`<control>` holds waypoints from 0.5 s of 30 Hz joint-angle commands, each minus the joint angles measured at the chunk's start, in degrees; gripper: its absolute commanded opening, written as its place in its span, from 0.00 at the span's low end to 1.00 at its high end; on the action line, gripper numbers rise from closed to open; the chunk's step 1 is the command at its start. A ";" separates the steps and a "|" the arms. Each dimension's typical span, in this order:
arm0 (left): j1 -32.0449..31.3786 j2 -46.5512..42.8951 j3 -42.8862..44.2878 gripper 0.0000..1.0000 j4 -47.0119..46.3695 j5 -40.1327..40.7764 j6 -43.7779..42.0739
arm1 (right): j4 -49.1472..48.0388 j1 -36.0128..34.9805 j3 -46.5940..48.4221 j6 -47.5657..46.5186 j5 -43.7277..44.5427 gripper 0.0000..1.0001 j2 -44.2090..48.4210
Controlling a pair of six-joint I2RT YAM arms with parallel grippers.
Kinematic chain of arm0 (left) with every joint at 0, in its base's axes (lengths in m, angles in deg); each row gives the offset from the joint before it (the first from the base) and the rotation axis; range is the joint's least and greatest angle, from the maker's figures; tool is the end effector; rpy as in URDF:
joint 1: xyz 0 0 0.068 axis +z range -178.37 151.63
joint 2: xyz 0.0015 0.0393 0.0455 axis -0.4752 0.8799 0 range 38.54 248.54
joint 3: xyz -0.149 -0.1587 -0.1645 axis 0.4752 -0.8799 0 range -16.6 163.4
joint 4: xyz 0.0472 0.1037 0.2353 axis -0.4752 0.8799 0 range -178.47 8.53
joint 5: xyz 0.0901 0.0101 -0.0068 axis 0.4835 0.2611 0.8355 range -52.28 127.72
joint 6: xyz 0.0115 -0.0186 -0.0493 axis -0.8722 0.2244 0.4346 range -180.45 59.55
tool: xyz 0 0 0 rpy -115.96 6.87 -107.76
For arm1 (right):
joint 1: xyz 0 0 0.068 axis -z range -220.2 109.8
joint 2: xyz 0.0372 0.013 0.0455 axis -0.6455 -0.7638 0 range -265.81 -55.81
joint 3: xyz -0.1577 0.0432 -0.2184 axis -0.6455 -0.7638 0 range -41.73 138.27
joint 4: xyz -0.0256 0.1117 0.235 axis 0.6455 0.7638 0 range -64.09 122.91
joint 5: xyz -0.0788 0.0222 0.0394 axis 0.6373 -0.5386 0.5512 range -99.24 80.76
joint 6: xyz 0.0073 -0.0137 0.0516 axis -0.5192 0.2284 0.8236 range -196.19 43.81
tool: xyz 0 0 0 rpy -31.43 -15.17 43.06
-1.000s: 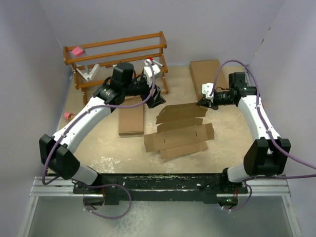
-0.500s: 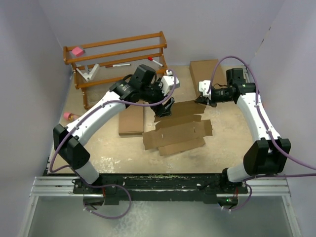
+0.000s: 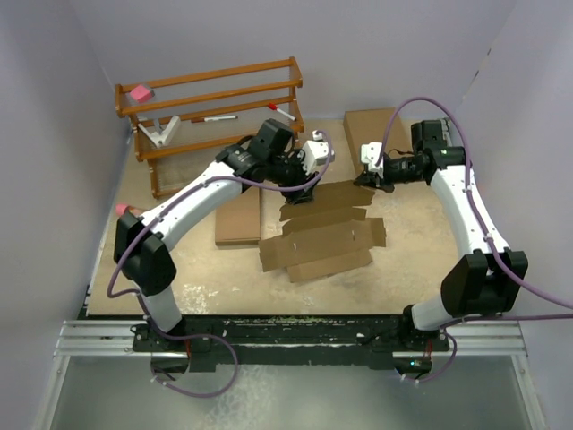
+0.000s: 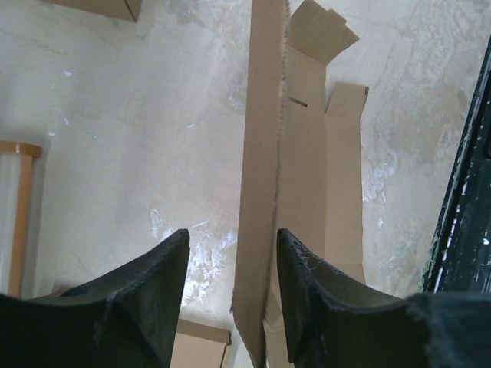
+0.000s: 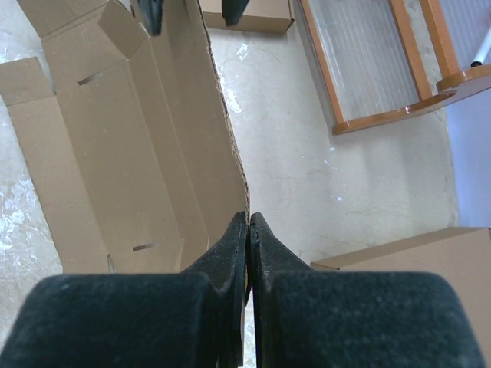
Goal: Fold the paper box
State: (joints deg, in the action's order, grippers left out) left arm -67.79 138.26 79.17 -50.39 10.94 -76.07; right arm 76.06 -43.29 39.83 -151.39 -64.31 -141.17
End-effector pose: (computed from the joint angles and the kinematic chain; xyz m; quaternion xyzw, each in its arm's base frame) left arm 0.2923 -0.2612 0.3459 0.4942 0.7447 -0.2886 0.3433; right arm 0.3006 0.0454 0.3440 -0.6433 0.5637 0.1939 0.4804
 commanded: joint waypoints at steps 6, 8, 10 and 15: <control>0.01 3.12 3.03 0.27 3.69 -1.71 -3.28 | 0.91 -0.33 1.23 0.93 -1.81 0.00 1.01; -0.04 3.28 3.37 0.15 3.70 -2.40 -3.18 | 0.99 -0.33 1.26 0.98 -1.90 0.00 0.84; -0.03 3.35 3.89 0.05 3.83 -2.61 -3.27 | 1.00 -0.33 1.38 1.08 -1.88 0.00 0.89; 0.19 1.86 3.79 0.04 2.93 -2.64 -2.92 | 0.01 -0.33 1.64 3.35 -2.50 0.00 1.25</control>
State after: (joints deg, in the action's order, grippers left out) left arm -67.79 142.68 80.50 -45.47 10.00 -78.45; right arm 76.14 -43.29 39.87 -150.64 -64.25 -141.17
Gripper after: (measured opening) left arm 0.050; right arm 0.005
